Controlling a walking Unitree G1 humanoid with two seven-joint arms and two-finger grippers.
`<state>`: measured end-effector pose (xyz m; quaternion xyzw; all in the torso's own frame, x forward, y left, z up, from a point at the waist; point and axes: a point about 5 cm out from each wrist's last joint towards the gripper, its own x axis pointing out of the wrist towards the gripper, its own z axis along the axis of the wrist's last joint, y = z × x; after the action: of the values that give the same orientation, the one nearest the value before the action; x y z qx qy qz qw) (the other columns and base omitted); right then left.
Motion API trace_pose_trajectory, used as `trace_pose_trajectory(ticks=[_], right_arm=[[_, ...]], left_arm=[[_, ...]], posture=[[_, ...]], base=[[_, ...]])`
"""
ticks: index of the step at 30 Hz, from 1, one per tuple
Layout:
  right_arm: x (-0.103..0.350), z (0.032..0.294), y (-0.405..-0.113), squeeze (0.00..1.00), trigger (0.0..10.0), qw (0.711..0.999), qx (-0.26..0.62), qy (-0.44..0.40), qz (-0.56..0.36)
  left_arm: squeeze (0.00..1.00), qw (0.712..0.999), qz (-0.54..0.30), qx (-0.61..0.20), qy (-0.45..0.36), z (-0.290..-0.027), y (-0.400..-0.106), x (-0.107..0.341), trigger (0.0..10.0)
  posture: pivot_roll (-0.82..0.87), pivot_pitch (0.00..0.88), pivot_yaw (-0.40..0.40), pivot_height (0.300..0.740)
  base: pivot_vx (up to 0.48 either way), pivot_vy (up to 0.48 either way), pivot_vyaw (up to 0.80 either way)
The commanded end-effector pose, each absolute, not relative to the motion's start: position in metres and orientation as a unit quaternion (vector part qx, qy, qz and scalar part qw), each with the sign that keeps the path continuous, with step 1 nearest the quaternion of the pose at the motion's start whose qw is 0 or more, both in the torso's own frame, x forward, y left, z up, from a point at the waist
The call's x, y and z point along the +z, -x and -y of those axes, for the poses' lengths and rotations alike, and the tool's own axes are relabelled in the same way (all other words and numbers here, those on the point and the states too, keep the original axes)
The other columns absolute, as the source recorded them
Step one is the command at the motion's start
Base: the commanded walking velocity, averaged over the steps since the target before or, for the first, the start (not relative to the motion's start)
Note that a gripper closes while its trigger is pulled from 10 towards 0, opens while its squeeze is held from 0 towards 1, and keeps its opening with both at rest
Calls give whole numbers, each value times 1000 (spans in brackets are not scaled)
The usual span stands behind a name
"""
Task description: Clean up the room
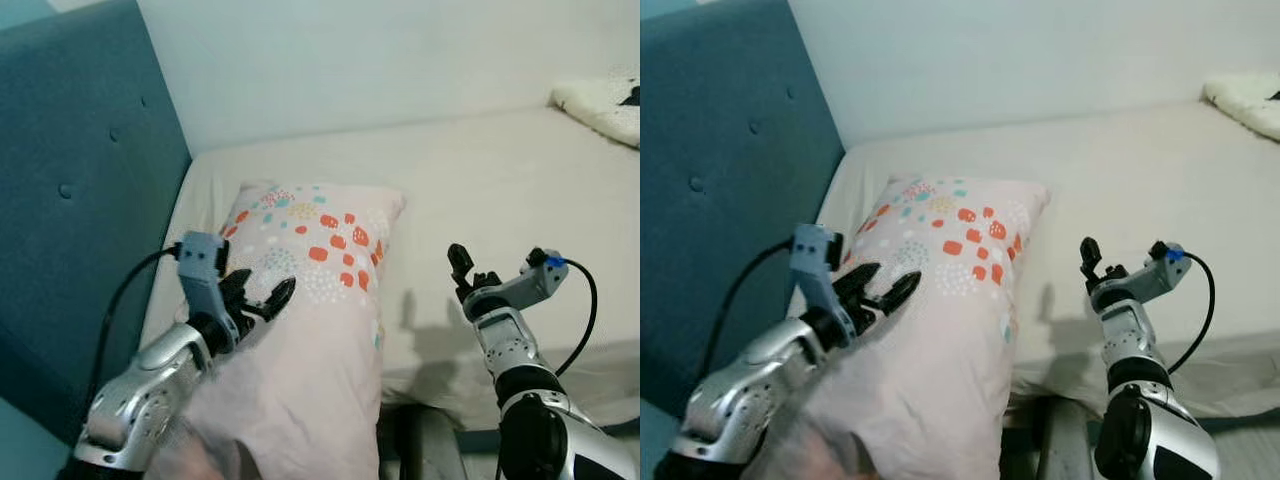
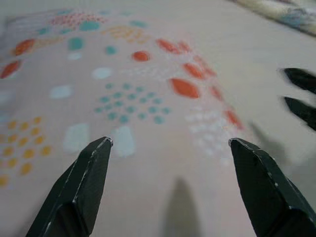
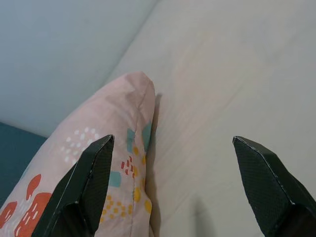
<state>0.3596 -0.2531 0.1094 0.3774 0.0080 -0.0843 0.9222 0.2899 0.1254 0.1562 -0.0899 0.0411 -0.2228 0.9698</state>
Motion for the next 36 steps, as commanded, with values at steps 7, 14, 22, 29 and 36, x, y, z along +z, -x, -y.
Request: trace_pose_trajectory(ticks=[7,14,22,29,36], right_arm=[[113,239,-363,0,10000,930,-58,-362,-8],[114,245,-361,0,10000,932,-61,-357,0],[122,247,-360,0,10000,932,-61,-356,19],[127,246,-361,0,10000,933,-57,-354,27],[135,249,-362,0,10000,931,-59,-357,41]], left_arm=[[0,973,-91,-184,-100,-105,-313,125,10000],[0,945,-166,-214,-186,-101,-311,92,10000],[0,951,-256,-95,-146,-116,-314,68,10000],[0,952,-291,-38,-91,-129,-315,58,10000],[0,936,-346,1,-66,-147,-302,38,10000]], posture=[[66,0,45,497],[55,0,53,497],[43,0,63,497],[44,0,64,497],[53,0,65,497]], base=[[0,0,0],[0,0,0],[0,0,0],[0,0,0],[0,0,0]])
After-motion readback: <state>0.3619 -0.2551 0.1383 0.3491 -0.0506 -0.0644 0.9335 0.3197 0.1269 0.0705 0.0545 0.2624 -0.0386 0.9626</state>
